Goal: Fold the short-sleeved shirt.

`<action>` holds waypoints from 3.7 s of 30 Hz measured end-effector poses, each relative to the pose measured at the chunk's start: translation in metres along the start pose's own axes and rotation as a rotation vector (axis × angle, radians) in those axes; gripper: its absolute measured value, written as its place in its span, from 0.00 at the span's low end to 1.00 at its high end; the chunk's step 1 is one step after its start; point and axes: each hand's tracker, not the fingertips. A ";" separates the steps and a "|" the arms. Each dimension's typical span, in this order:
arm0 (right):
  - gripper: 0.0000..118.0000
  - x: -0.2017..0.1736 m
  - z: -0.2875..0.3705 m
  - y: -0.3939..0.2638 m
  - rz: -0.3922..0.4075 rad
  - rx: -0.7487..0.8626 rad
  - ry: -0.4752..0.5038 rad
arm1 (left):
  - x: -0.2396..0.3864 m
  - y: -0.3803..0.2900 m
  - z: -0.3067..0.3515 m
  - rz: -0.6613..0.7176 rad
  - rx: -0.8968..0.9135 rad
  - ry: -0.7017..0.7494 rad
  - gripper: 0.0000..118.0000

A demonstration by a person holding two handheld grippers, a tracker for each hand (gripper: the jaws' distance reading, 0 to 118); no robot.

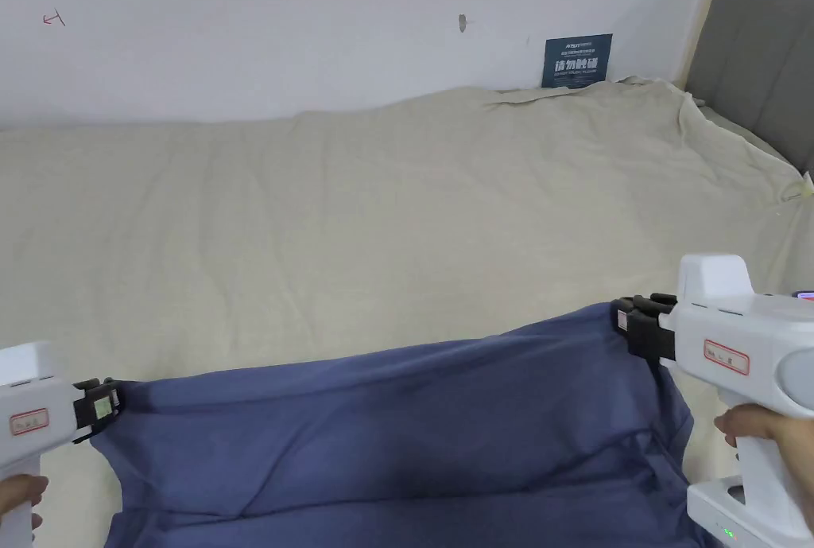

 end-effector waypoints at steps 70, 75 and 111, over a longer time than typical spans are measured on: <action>0.00 -0.093 0.102 -0.031 0.097 0.415 -0.252 | 0.069 -0.080 0.110 -0.161 0.443 0.001 0.00; 0.00 -0.089 0.099 -0.030 0.079 0.400 -0.248 | 0.016 -0.066 0.090 0.012 0.201 -0.114 0.00; 0.00 -0.090 0.075 -0.036 0.064 0.277 -0.274 | -0.061 -0.115 -0.050 0.150 -0.346 -0.149 0.13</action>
